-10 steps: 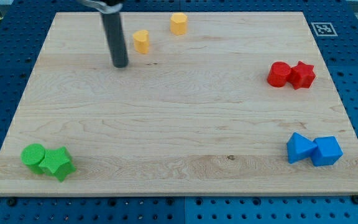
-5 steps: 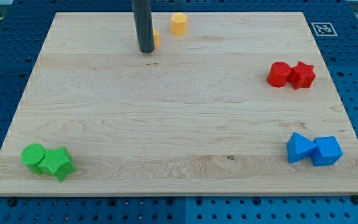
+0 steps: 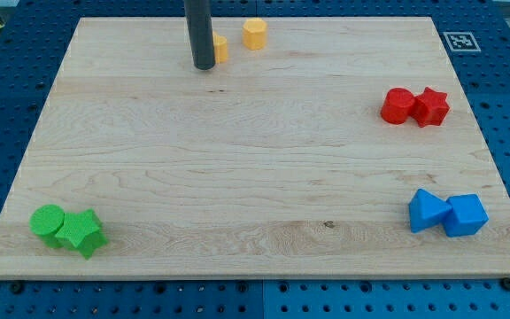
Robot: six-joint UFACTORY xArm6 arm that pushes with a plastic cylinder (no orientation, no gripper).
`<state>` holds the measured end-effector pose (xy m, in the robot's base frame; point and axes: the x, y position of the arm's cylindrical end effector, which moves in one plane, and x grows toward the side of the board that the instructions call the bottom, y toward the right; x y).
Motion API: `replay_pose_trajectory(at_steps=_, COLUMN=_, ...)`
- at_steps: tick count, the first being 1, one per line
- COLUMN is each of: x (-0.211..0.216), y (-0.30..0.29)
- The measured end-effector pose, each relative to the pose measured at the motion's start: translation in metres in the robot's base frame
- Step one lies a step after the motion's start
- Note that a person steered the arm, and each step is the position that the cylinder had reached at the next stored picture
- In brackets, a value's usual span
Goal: Move the yellow heart left to the yellow hexagon
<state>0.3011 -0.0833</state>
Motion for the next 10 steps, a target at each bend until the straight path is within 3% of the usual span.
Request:
replay_pose_trajectory(at_steps=3, x=-0.009, y=-0.032)
replay_pose_trajectory(at_steps=6, x=-0.043, y=-0.002)
replay_pose_trajectory(at_steps=10, x=-0.008, y=-0.001)
